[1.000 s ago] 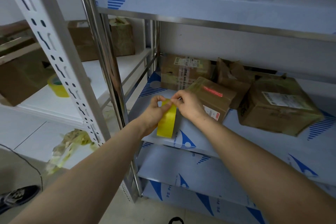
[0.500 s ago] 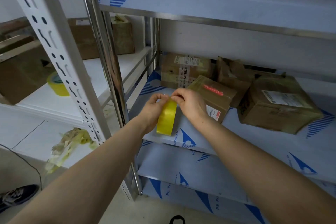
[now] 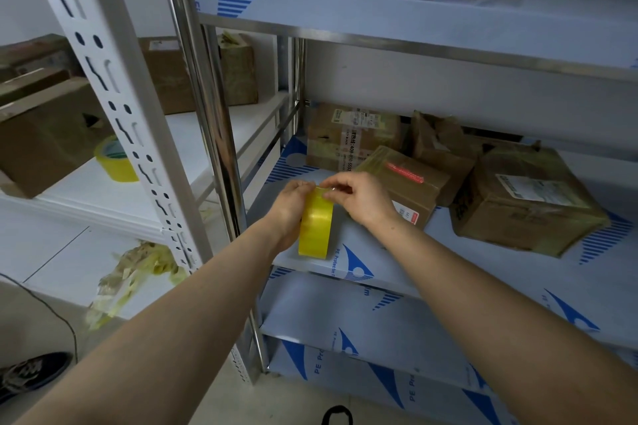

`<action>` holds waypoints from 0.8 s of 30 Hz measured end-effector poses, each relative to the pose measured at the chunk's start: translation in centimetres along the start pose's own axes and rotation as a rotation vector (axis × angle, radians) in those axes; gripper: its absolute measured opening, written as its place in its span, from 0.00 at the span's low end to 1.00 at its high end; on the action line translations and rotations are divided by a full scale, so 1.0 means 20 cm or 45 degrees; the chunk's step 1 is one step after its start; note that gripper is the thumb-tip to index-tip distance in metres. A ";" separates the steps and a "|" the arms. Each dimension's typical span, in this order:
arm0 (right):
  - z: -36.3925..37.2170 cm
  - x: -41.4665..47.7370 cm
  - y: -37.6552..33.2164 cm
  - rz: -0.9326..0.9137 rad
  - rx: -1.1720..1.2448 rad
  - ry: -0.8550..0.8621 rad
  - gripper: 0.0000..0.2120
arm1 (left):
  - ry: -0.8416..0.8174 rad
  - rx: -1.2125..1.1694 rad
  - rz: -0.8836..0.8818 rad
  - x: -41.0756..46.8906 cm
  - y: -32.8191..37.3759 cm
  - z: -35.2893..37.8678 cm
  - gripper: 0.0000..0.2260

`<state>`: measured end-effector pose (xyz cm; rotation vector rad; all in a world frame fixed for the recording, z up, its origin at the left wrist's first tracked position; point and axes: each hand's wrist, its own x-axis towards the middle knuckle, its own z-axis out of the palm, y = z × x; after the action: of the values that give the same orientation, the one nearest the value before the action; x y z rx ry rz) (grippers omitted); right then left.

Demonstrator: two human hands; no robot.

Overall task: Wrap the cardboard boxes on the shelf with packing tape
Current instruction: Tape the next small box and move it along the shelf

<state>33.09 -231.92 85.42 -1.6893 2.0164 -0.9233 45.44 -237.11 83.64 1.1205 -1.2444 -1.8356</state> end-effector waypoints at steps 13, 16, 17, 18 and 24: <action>0.06 0.03 -0.01 0.004 -0.239 0.016 0.12 | -0.059 0.048 -0.030 -0.05 0.00 -0.05 0.20; 0.05 0.03 -0.01 -0.002 -0.255 -0.001 0.12 | -0.167 0.208 0.014 -0.05 0.02 -0.06 0.17; 0.05 0.04 0.00 0.005 -0.255 -0.002 0.12 | -0.168 0.254 0.023 -0.06 0.02 -0.05 0.12; 0.05 0.04 0.00 0.006 -0.251 -0.002 0.13 | -0.135 0.258 0.039 -0.05 0.01 -0.05 0.06; 0.03 0.04 0.02 0.078 -0.042 0.093 0.11 | 0.016 0.298 0.151 0.00 -0.02 -0.03 0.06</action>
<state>33.02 -232.85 84.73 -1.6235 2.1295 -0.9489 45.96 -237.20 83.25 1.1526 -1.5150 -1.6240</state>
